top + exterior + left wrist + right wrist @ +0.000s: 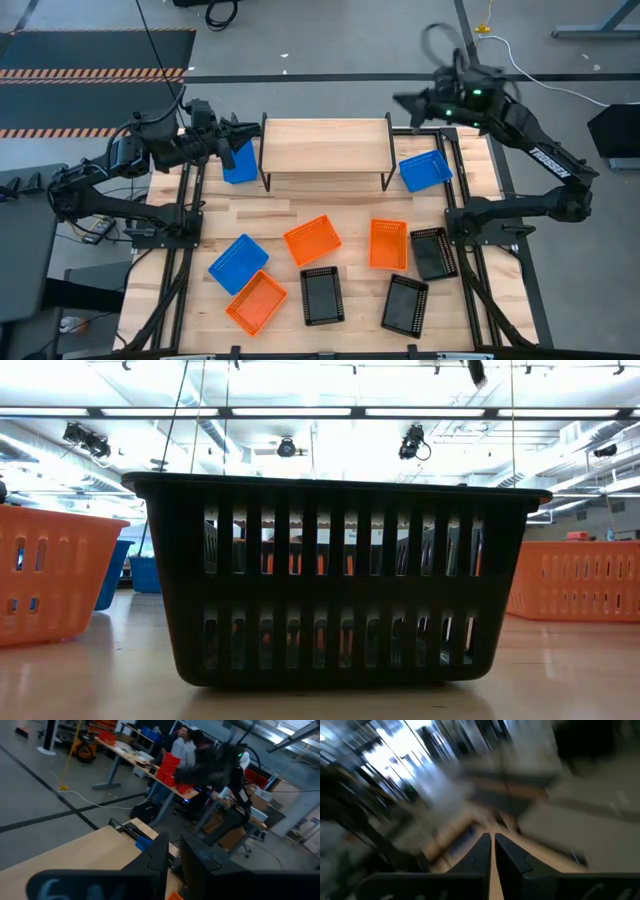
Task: Stack baskets on shelf by color
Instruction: Put the top right blue bin on the shelf
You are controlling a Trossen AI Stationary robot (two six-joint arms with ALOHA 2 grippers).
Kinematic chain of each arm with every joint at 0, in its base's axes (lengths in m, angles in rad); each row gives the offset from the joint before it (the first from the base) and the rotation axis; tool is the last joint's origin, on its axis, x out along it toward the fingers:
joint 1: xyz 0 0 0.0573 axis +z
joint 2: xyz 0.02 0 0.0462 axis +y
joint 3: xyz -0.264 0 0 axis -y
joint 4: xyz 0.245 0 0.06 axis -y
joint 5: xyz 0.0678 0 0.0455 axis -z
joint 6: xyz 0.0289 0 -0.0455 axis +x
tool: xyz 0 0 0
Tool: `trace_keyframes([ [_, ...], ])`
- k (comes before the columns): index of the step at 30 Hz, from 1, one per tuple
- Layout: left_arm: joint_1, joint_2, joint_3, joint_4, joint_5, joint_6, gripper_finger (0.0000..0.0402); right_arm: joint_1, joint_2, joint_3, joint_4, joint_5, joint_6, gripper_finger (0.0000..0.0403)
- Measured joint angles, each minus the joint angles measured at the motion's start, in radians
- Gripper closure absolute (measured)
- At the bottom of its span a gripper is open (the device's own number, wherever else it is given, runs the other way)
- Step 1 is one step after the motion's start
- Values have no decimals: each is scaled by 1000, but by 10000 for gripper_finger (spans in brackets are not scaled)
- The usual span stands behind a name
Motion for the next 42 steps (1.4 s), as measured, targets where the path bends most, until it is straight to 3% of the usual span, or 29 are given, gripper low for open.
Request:
trace_keyframes([
  [5,-4,0,0,-13,0,-18,315,-33,-9,0,-270,5,-8,319],
  [12,-8,0,0,-51,0,-26,282,-90,-21,-4,-662,158,-32,225],
  [16,-8,0,0,-53,0,-18,271,-96,-11,-61,-770,167,18,186],
  [21,-6,0,0,-53,-1,-18,267,-74,-8,-182,-776,99,25,167],
  [29,-7,0,0,-102,0,-19,266,-18,-9,-397,-747,58,-18,174],
  [32,-7,0,0,-110,0,-26,264,11,-8,-472,-710,28,-107,176],
  [37,-7,0,0,-113,7,-25,264,43,-7,-555,-699,108,-318,176],
  [42,-7,0,0,-118,7,-25,266,46,-7,-562,-666,188,-312,176],
])
